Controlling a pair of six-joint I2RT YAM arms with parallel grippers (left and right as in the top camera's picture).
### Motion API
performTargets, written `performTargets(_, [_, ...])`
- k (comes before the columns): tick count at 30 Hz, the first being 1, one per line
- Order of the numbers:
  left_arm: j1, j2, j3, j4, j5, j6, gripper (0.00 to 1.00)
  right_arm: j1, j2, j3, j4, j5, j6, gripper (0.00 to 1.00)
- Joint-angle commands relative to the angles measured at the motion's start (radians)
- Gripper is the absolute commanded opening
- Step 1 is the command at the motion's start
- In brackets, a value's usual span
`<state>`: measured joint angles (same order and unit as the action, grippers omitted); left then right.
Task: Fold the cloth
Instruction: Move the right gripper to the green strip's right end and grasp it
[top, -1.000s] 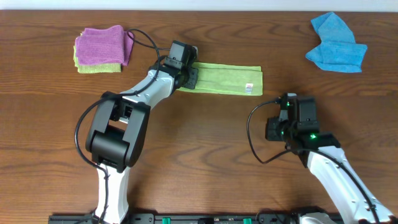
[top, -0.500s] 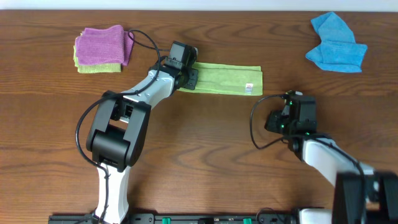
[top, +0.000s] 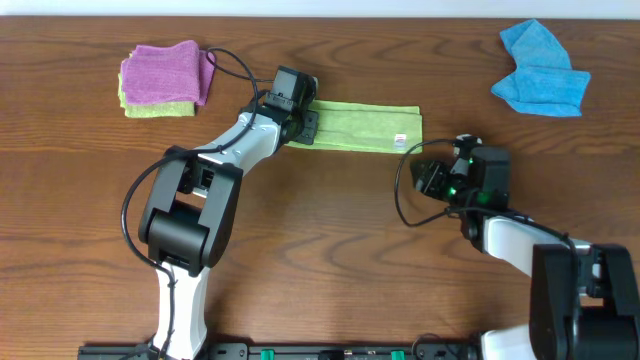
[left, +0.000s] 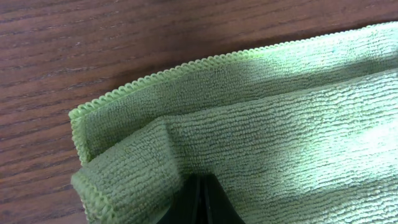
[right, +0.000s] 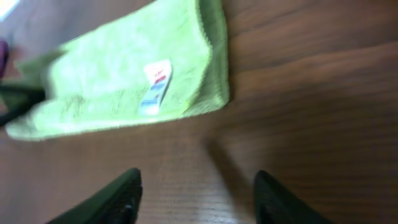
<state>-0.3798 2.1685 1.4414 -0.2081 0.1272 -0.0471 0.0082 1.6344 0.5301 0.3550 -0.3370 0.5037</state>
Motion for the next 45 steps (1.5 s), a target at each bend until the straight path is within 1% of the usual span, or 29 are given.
performTargets(1, [0.006,0.019,0.0,-0.02,0.004,0.018,0.06,-0.044,0.006,0.001,0.0,-0.015,0.067,0.69])
performTargets(3, [0.006,0.019,0.0,-0.02,0.004,0.018,0.06,-0.069,0.011,0.001,-0.003,-0.023,0.09,0.75])
performTargets(5, [0.006,0.019,0.0,-0.02,0.004,0.018,0.06,-0.096,0.024,0.001,0.003,-0.053,0.143,0.82])
performTargets(12, [0.006,0.019,0.0,-0.02,0.004,0.018,0.06,-0.12,0.105,0.001,0.114,-0.164,0.248,0.82])
performTargets(19, [0.006,0.019,0.0,-0.02,0.004,0.018,0.06,-0.117,0.216,0.001,0.277,-0.257,0.363,0.82])
performTargets(23, [0.006,0.019,0.0,-0.02,0.004,0.017,0.06,-0.1,0.283,0.001,0.385,-0.303,0.423,0.82])
performTargets(28, [0.006,0.019,0.0,-0.02,0.004,0.013,0.06,-0.061,0.331,0.001,0.487,-0.31,0.481,0.82])
performTargets(34, [0.006,0.019,0.0,-0.019,0.004,-0.002,0.06,-0.003,0.348,0.008,0.5,-0.272,0.495,0.82])
performTargets(39, [0.006,0.019,0.0,-0.019,0.004,-0.002,0.06,0.012,0.348,0.054,0.499,-0.226,0.494,0.82])
performTargets(43, [0.006,0.019,0.0,-0.02,0.004,-0.002,0.06,0.013,0.348,0.066,0.451,-0.22,0.493,0.8])
performTargets(45, [0.006,0.019,0.0,-0.019,0.004,-0.002,0.06,0.013,0.348,0.066,0.409,-0.206,0.466,0.8])
